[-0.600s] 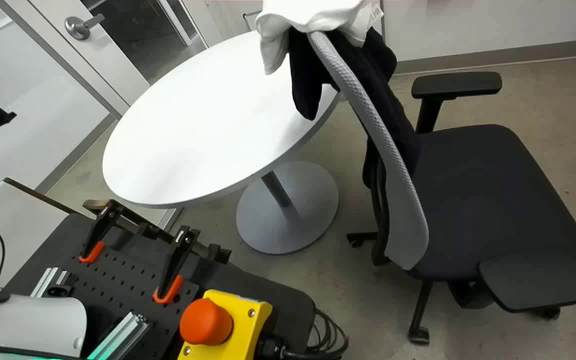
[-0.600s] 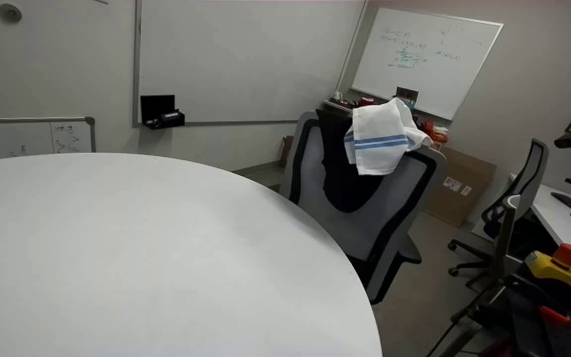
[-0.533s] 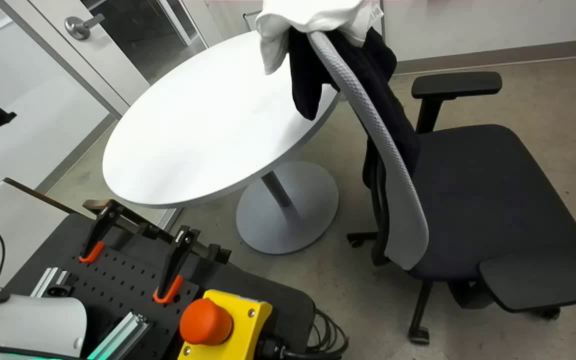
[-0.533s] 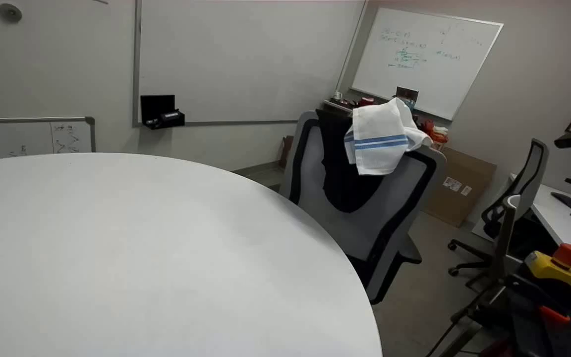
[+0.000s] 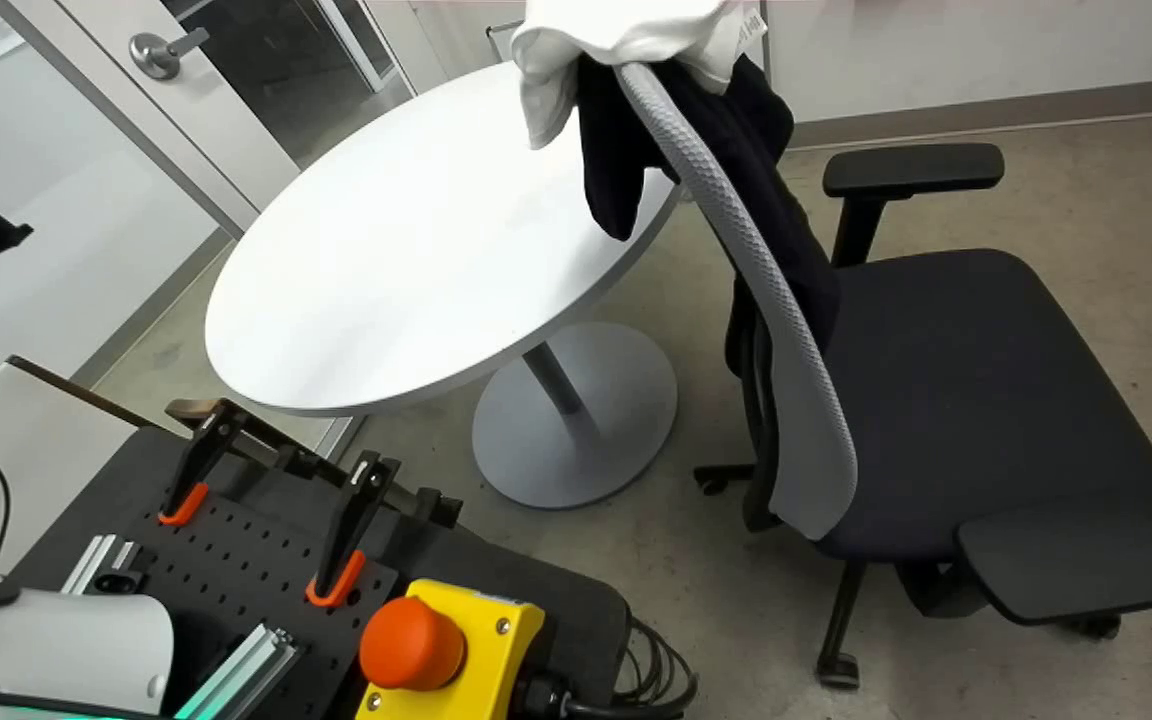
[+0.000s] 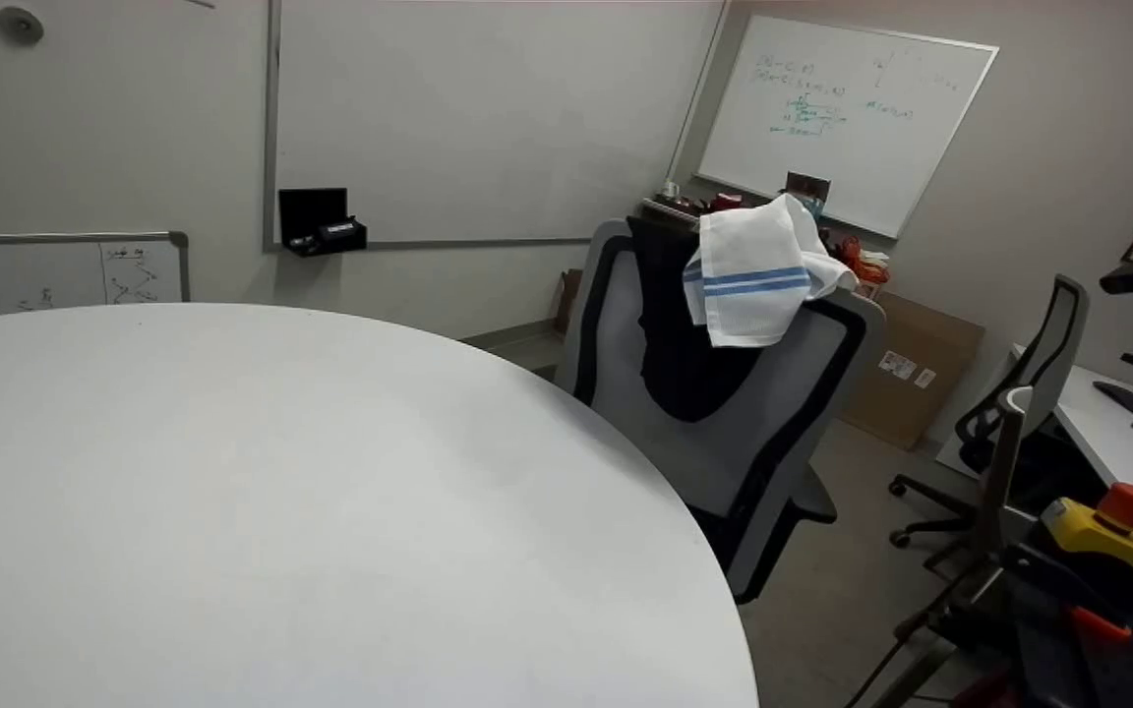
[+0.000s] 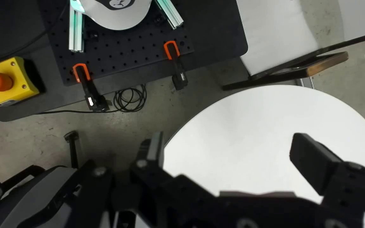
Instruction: Put the blue and white towel on the table
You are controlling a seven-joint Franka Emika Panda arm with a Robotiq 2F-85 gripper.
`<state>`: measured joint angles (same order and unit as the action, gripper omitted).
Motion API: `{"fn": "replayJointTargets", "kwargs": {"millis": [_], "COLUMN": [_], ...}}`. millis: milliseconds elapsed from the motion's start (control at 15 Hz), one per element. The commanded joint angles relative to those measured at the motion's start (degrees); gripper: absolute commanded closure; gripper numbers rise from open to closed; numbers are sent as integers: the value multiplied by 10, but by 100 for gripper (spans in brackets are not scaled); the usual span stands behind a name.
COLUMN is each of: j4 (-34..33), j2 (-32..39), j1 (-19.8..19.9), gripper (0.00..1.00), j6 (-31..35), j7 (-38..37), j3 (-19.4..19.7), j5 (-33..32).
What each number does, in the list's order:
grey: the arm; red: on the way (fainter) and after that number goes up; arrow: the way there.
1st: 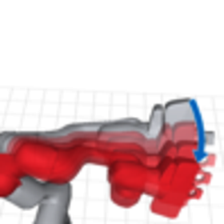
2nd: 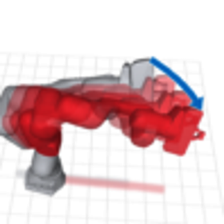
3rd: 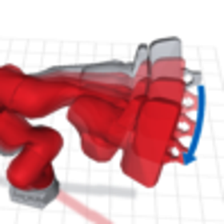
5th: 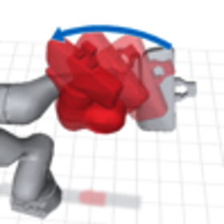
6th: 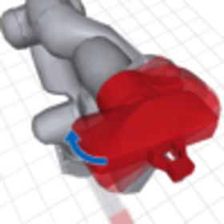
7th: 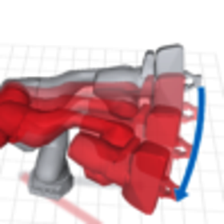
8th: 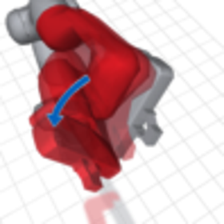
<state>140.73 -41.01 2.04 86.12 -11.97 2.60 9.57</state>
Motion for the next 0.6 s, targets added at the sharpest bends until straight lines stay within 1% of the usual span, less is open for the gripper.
{"fn": "replayJointTargets", "kwargs": {"millis": [0, 133, 267, 533], "j4": [-1, -3, -11, -32], "j2": [1, 3, 13, 52], "j1": [15, 21, 31, 62], "gripper": [0, 0, 0, 0], "j6": [-2, 10, 40, 168], "j7": [5, 2, -3, -14], "j3": [-10, -10, -4, 17], "j5": [6, 9, 16, 28]}}
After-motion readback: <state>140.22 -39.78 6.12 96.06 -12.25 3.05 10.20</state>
